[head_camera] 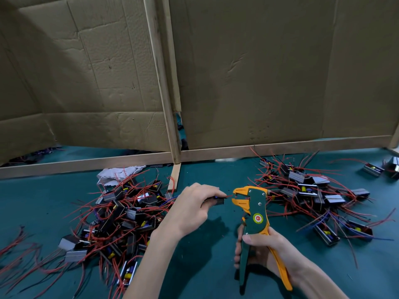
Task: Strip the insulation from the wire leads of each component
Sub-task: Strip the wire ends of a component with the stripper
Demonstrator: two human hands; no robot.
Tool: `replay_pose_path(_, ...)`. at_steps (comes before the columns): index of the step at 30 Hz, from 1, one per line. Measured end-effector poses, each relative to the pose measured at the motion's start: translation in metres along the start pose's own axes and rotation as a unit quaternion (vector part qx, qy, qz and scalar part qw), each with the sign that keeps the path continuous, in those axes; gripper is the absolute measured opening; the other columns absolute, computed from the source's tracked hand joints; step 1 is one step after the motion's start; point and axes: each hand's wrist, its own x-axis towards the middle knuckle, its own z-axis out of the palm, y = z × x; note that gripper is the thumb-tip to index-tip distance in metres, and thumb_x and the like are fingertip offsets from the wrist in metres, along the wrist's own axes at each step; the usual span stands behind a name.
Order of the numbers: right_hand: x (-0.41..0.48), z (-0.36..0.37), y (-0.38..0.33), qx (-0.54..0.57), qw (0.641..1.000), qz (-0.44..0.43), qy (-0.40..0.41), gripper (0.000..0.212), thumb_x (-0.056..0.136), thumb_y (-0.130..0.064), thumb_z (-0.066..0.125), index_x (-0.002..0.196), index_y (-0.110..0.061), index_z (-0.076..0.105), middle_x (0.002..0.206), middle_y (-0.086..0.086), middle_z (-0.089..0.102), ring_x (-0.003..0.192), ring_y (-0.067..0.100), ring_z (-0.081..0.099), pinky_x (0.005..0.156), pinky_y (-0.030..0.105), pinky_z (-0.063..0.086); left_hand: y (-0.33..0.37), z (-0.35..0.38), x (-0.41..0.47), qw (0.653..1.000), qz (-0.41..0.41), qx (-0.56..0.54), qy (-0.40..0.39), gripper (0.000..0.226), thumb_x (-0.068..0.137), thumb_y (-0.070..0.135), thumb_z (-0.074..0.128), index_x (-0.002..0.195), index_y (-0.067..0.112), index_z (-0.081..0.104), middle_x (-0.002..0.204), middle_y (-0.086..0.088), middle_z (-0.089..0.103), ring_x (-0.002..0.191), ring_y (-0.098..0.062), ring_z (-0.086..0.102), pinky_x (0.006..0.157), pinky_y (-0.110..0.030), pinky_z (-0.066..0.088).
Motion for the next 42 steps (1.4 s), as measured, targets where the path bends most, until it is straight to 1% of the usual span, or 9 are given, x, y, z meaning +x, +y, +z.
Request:
replay_pose_path(10,0.000,0.001,-0.001,0.010,1.000,0.007,0.012,0.039,0.053,-0.008,0.082,0.086,0.005,0.064,0.077,0.030,0.060,0.066,0.039,0.062,0.064,0.048,0.055,0.002,-0.005,-0.001,0.999,-0.010,0.032,-0.029,0.035,0.095,0.007,0.052,0.116,0.031,0.069,0.127,0.007,0.061,0.111,-0.014,0.049,0.100,-0.032,0.037)
replay_pose_path(18,-0.002,0.002,-0.001,0.010,1.000,0.015,0.005,0.034,0.051,-0.007,0.082,0.081,0.004,0.068,0.076,0.029,0.061,0.065,0.038,0.063,0.062,0.046,0.056,0.002,-0.004,-0.001,0.999,-0.001,0.027,-0.032,0.032,0.095,0.008,0.053,0.115,0.028,0.069,0.125,0.006,0.062,0.108,-0.013,0.049,0.097,-0.027,0.038)
replay_pose_path(23,-0.002,0.002,-0.001,-0.017,0.999,0.025,0.013,0.038,0.057,-0.013,0.083,0.084,0.004,0.062,0.075,0.028,0.058,0.065,0.038,0.061,0.064,0.046,0.054,0.002,-0.002,0.000,0.999,0.006,0.036,-0.040,0.031,0.095,0.009,0.053,0.115,0.027,0.070,0.124,0.006,0.063,0.106,-0.015,0.050,0.096,-0.025,0.037)
replay_pose_path(29,-0.001,0.010,0.004,-0.048,0.994,0.026,0.090,0.029,0.058,-0.022,0.081,0.062,-0.004,0.059,0.055,0.020,0.051,0.045,0.028,0.050,0.047,0.033,0.047,0.003,-0.001,0.000,1.000,0.008,0.015,-0.026,0.027,0.094,0.010,0.056,0.112,0.023,0.071,0.119,0.007,0.066,0.103,-0.015,0.053,0.094,-0.026,0.039)
replay_pose_path(32,0.002,0.014,0.010,-0.073,0.987,0.010,0.141,0.034,0.052,-0.022,0.081,0.053,-0.007,0.052,0.049,0.014,0.046,0.038,0.024,0.044,0.040,0.027,0.040,0.005,0.002,0.000,1.000,0.002,0.007,-0.028,0.022,0.094,0.012,0.056,0.109,0.020,0.070,0.112,0.007,0.068,0.100,-0.015,0.054,0.091,-0.027,0.040)
replay_pose_path(34,0.002,0.016,0.011,-0.021,0.995,-0.003,0.100,0.028,0.056,-0.015,0.081,0.060,-0.004,0.056,0.055,0.017,0.049,0.044,0.027,0.050,0.044,0.032,0.045,0.006,0.004,-0.001,0.999,-0.007,0.000,-0.037,0.021,0.095,0.012,0.054,0.108,0.020,0.068,0.107,0.008,0.068,0.097,-0.014,0.053,0.088,-0.027,0.040)
replay_pose_path(36,0.001,0.015,0.008,0.072,0.996,-0.027,0.048,0.015,0.063,-0.007,0.073,0.074,-0.002,0.063,0.067,0.023,0.055,0.057,0.034,0.059,0.057,0.044,0.053,0.006,0.002,-0.001,1.000,-0.008,-0.005,-0.020,0.020,0.094,0.010,0.054,0.107,0.020,0.067,0.105,0.008,0.068,0.096,-0.014,0.053,0.087,-0.024,0.040)
replay_pose_path(37,0.002,0.013,0.006,0.091,0.995,-0.038,0.036,0.016,0.065,-0.005,0.072,0.079,-0.001,0.065,0.072,0.025,0.057,0.064,0.037,0.061,0.063,0.047,0.054,0.006,0.000,0.000,1.000,-0.006,0.000,-0.007,0.021,0.094,0.010,0.054,0.107,0.019,0.067,0.106,0.008,0.068,0.097,-0.014,0.053,0.087,-0.022,0.039)
replay_pose_path(42,0.001,0.003,0.001,0.005,0.998,-0.056,0.037,0.036,0.054,-0.010,0.083,0.083,0.001,0.067,0.078,0.030,0.060,0.069,0.040,0.063,0.068,0.049,0.056,0.005,-0.005,-0.001,0.999,0.005,0.022,0.035,0.023,0.095,0.011,0.054,0.110,0.021,0.070,0.117,0.009,0.065,0.107,-0.013,0.052,0.090,-0.003,0.027)
